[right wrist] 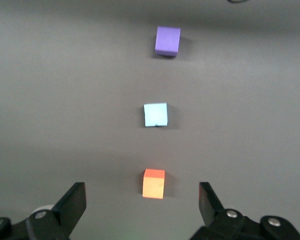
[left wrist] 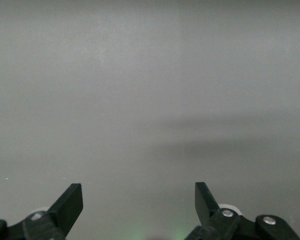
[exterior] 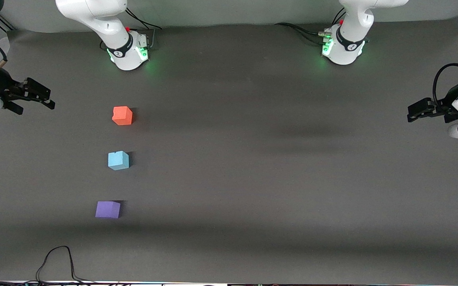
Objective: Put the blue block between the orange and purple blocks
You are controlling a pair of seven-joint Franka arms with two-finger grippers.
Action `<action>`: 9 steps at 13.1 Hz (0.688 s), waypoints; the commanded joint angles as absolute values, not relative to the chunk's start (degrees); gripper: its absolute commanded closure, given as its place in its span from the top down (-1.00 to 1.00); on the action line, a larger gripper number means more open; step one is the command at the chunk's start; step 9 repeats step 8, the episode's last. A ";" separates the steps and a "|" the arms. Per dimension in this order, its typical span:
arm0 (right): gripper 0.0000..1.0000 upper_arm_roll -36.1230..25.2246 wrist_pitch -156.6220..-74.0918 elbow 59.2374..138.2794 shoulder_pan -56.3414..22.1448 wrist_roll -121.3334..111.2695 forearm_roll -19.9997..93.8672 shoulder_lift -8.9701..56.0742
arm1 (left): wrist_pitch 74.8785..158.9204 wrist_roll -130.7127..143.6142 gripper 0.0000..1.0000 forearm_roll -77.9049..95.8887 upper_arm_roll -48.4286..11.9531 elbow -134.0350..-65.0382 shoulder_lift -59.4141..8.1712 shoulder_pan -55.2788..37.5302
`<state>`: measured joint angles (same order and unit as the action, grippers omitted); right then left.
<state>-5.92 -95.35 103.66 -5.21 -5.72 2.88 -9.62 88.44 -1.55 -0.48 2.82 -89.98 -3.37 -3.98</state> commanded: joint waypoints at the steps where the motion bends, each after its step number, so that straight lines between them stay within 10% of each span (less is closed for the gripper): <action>1: 1.00 -4.83 -96.51 107.93 -4.83 -4.31 1.41 -13.53 | 88.50 -2.02 1.00 -1.14 3.16 -90.18 -2.37 -4.83; 9: 1.00 -4.22 -96.86 107.67 -6.33 -3.87 1.32 -12.22 | 88.86 -1.58 1.00 -1.14 3.16 -90.26 -2.46 -4.66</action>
